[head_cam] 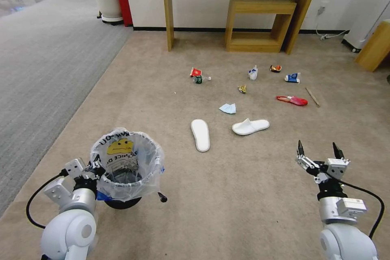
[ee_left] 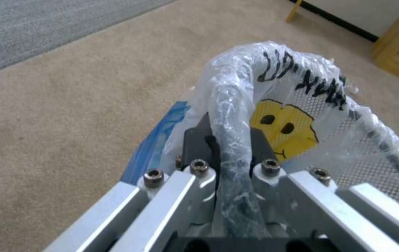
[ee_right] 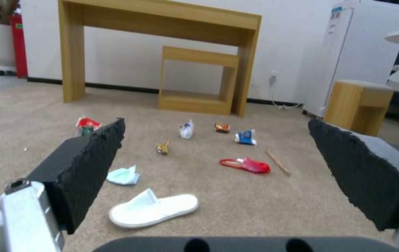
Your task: Pick up the trash bin and place the garbage on the floor into it.
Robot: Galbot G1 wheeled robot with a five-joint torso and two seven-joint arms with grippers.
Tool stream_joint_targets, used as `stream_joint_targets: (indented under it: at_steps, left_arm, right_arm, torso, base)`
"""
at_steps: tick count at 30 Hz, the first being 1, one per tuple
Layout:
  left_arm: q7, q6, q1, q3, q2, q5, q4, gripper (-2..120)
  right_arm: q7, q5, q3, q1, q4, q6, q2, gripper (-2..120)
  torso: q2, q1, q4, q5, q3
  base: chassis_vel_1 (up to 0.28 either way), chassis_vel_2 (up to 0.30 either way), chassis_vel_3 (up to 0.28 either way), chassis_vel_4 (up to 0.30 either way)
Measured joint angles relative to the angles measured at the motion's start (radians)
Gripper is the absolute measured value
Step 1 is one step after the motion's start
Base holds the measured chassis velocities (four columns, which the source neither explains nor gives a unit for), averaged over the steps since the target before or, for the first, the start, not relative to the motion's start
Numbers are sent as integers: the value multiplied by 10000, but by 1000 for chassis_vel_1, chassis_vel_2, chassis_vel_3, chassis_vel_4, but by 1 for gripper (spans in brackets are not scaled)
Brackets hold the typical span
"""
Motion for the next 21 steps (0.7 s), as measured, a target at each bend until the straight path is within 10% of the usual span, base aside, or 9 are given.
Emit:
stream_joint_targets:
  at_steps: [21]
  left_arm:
    - [26,-124,12,-11,17,91,40,3]
  right_arm:
    - [-16,-42,-140,83,-40,-49,41,100]
  torso:
    - [0,0,0,1,0]
  base:
    - [-67,67,66,-68]
